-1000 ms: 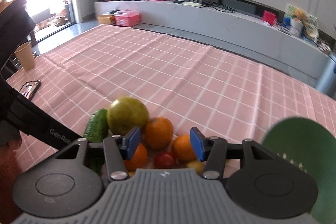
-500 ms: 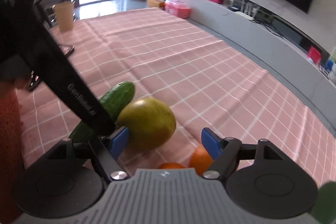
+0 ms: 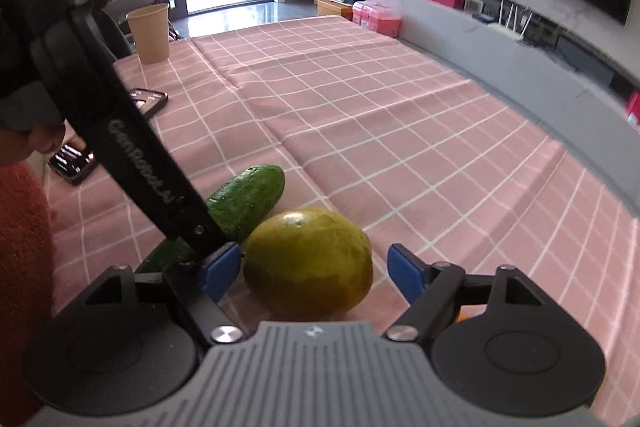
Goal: Organize fruits
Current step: 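Grasp the cucumber with the left tool while the right tool grasps the yellow-green fruit, then carry the cucumber and yellow-green fruit into the green colander and release both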
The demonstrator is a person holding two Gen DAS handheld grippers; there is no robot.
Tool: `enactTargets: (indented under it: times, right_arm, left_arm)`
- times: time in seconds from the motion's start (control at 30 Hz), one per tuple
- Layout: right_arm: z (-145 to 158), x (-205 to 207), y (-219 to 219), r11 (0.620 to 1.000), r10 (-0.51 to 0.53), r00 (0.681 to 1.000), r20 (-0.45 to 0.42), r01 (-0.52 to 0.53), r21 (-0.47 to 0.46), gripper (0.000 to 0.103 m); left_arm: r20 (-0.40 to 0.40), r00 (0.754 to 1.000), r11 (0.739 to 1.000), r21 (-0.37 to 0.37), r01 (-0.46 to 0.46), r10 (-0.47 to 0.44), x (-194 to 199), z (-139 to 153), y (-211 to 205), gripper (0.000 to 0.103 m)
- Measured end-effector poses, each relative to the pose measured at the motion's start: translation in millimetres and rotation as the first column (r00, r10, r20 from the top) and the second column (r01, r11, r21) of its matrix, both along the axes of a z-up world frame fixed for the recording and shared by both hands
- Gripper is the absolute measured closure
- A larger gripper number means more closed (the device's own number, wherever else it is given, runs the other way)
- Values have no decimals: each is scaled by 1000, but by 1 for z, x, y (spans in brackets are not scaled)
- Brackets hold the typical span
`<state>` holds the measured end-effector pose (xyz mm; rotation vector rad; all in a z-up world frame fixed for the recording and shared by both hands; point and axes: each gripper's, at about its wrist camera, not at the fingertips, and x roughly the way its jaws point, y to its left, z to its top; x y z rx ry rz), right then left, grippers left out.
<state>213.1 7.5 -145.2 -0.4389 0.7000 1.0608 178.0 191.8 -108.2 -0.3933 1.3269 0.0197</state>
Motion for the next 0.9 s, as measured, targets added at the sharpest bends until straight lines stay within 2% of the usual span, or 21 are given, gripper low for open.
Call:
enactTargets:
  times: [0.3,0.33,0.37,0.5,0.63,0.9]
  right_arm:
    - [-7,10,-7,998,-32,993,-110,39,58,29]
    - [-7,10,-8,997,-27,992,-125,36,68,35]
    - [-7,9,-8,997,-30,992,-126,38,65,36]
    - [-5,0,-7,997,-56,994,-98,60,41,36]
    - [3,-13,-16,995,-84,994,-71,88,53,37]
    - [38,-38,-55,981,-170,985,-1,169,90,37]
  left_arm:
    - [-10,1000,1000,-6,-25,25,2,-1,1,57]
    - [-8,1000,1000,-1,-26,26,1,0,0,58]
    - [-3,1000,1000,7,-22,22,0,1,-1,58]
    - [8,1000,999,38,-22,22,-1,4,-7,59]
    - [31,999,999,16,-36,35,-3,11,-9,59]
    - [147,989,999,38,2,-8,-15,58,-43,60]
